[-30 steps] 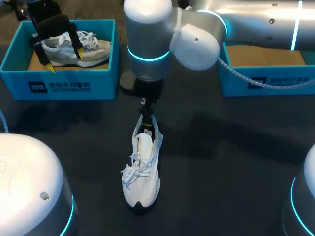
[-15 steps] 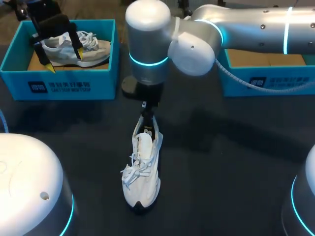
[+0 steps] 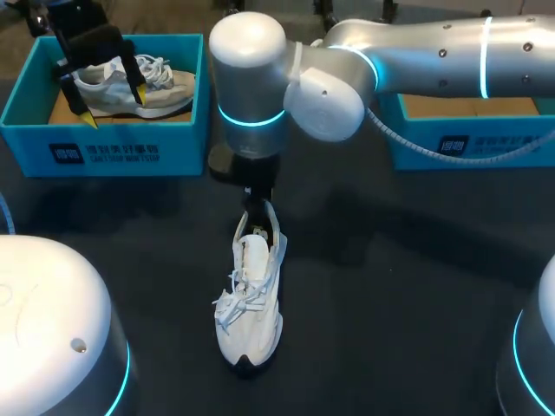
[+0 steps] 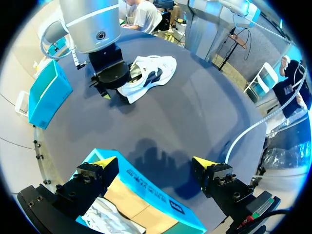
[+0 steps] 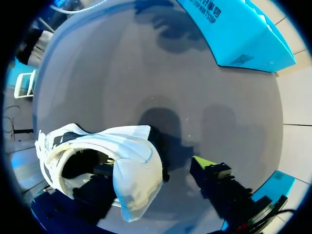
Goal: Take the shoe out of the shoebox, open the shoe tongue, remove and reinsert the insole, then place the shoe into the shoebox
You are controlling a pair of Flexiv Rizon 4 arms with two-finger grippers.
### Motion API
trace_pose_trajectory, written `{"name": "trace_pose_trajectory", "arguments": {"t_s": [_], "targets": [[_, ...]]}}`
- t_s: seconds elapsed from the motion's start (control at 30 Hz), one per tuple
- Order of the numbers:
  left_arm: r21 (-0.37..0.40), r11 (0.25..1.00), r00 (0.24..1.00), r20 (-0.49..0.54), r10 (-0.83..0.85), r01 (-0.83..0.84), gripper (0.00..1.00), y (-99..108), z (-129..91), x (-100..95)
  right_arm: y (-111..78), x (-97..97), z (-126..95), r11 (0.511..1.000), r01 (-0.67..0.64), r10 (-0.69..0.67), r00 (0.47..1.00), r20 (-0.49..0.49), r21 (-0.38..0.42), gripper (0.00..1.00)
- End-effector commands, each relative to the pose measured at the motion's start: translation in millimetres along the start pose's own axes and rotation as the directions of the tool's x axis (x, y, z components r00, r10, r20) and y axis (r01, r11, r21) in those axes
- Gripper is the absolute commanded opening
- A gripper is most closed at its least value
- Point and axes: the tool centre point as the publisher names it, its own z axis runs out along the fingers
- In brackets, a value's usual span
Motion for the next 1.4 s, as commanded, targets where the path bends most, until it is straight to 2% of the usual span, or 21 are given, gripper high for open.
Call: {"name": "trace_pose_trajectory", "arguments": {"t_s": [0.03,0.07,0.1,0.4,0.6,0.73,0.8,0.83,0.97,1.0,1.4], "targets": [[0.000,1.000,1.000,-0.003,0.001,-0.001,1.00,1,0,-0.4,-1.7,0.9,4,1.000,-0.004,0.004,1.000,-0.006,-0.004,0.33],[0.000,1.000,1.000,-0.003,0.001,-0.001,1.00,1,0,-0.4,-1.8,1.4,5,1.000,-0.004,0.004,1.000,-0.007,-0.005,0.07],[0.000,1.000,1.000,-0.003,0.001,-0.001,1.00,1,0,-0.4,-1.8,1.6,5,1.000,-0.005,0.005,1.000,-0.007,-0.005,0.00],[0.000,1.000,1.000,-0.003,0.001,-0.001,1.00,1,0,-0.4,-10.3,5.8,-16,1.000,-0.016,0.016,1.000,0.014,0.021,0.00],[0.000,1.000,1.000,-0.003,0.001,-0.001,1.00,1,0,-0.4,-19.3,-2.2,-37,0.999,-0.004,0.003,1.000,0.022,0.045,0.00],[0.000,1.000,1.000,-0.003,0.001,-0.001,1.00,1,0,-0.4,-31.2,-9.5,-62,0.999,0.020,-0.023,0.998,0.062,0.048,0.00],[0.000,1.000,1.000,-0.003,0.001,-0.001,1.00,1,0,-0.4,-31.2,-9.5,-62,0.999,0.020,-0.023,0.998,0.062,0.048,0.00],[0.000,1.000,1.000,-0.003,0.001,-0.001,1.00,1,0,-0.4,-45.8,-15.7,-88,0.998,0.044,-0.049,0.994,0.099,0.053,0.00],[0.000,1.000,1.000,-0.003,0.001,-0.001,1.00,1,0,-0.4,-66.2,-29.1,-127,0.997,0.054,-0.060,0.986,0.153,0.046,0.00],[0.000,1.000,1.000,-0.003,0.001,-0.001,1.00,1,0,-0.4,-71.6,-32.8,-137,0.997,0.074,-0.076,0.984,0.158,0.020,0.00],[0.000,1.000,1.000,-0.003,0.001,-0.001,1.00,1,0,-0.4,-73.0,-33.5,-139,0.997,0.079,-0.080,0.984,0.159,0.011,0.00]]}}
